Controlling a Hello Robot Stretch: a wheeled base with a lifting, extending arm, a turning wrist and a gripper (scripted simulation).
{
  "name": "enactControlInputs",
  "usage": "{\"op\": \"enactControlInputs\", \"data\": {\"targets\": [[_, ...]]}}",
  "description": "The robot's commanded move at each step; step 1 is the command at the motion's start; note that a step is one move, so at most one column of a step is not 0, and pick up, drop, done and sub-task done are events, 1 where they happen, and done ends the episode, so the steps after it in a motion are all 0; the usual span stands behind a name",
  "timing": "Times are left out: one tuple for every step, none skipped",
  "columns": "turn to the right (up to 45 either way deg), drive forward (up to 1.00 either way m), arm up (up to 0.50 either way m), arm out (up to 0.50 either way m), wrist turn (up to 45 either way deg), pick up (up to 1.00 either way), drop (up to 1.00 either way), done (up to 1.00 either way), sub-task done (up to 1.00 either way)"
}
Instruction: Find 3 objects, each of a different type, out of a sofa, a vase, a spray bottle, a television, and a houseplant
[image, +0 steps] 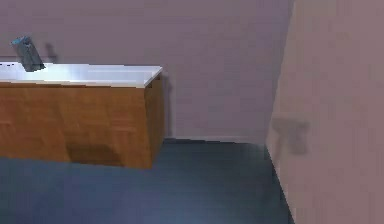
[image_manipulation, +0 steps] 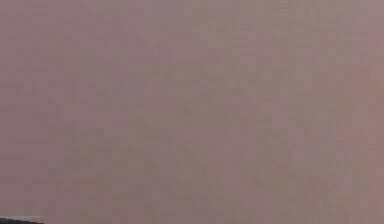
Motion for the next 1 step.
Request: {"op": "enactControlInputs", "data": {"targets": [[-33.0,0.0,0.0,0.0,0.0,0.0,0.0,0.0,0.0]]}}
